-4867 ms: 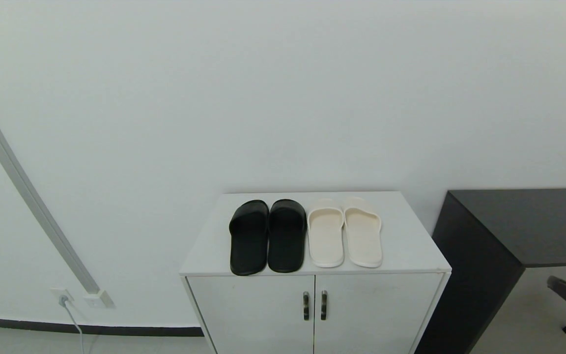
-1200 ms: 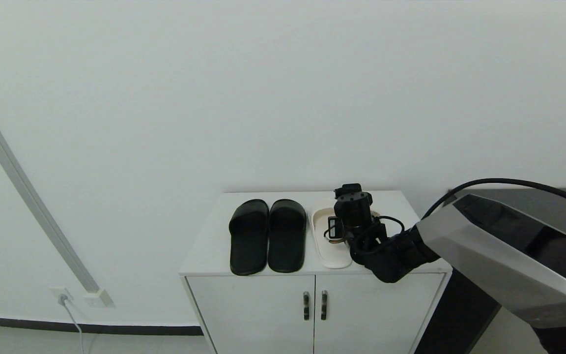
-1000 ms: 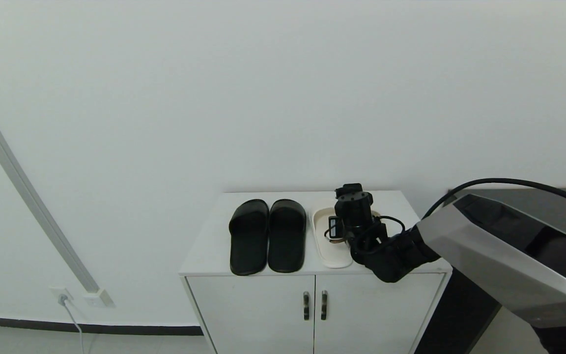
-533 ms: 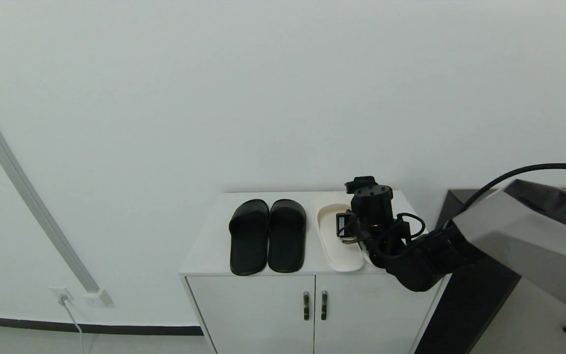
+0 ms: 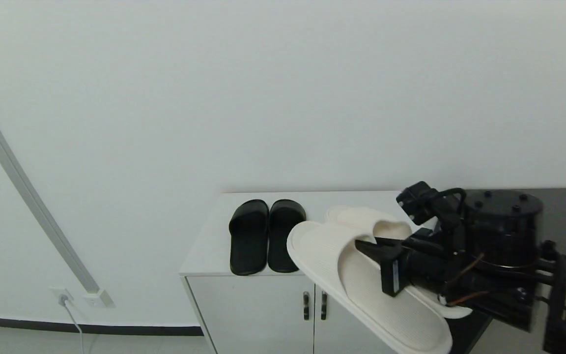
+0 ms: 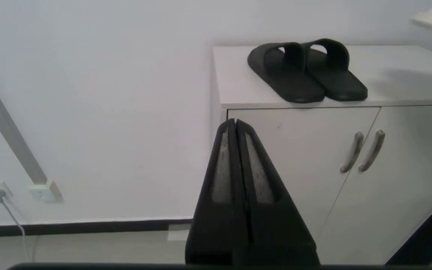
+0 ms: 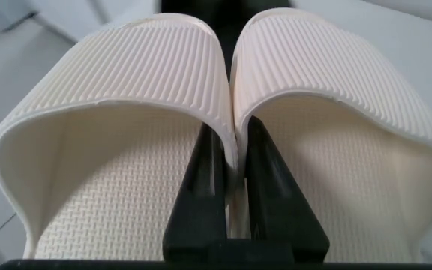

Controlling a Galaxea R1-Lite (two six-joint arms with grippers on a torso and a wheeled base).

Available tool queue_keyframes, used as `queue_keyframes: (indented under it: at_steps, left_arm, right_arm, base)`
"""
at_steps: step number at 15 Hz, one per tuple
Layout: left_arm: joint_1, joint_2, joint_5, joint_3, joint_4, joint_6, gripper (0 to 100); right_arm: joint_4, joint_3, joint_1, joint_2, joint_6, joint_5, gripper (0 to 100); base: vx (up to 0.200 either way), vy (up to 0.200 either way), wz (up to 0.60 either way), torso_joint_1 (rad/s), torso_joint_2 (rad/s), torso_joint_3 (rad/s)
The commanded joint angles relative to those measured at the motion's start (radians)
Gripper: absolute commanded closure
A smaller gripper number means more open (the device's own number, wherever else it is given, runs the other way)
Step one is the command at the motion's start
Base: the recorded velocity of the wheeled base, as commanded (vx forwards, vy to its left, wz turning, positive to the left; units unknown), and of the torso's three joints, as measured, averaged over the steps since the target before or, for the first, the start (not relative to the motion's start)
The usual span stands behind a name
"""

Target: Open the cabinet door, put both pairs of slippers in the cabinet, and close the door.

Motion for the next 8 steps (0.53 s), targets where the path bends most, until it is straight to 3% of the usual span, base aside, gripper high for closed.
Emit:
queue_keyframes:
  at_steps: [1,6,8]
  left_arm:
    - [0.0,0.001,0.0,0.0,0.0,-0.001,100]
    - [0.0,0.001,0.0,0.0,0.0,0.001,100]
    - [0.0,0.001,0.0,0.0,0.0,0.001,100]
  right_arm:
    - [0.045,0.081,0.042,-0.175,-0.016,0.051,100]
    - [0.073,0.079,0.046,-0.14,-0.023,0.048,100]
    - [0.073,0.079,0.048,-0.137,-0.023,0.049,100]
  base:
    - [0.0,0.0,0.0,0.0,0.0,0.0]
    - [0.0,0.0,0.0,0.0,0.0,0.0]
    - [-0.2,0.0,0.0,0.0,0.0,0.005]
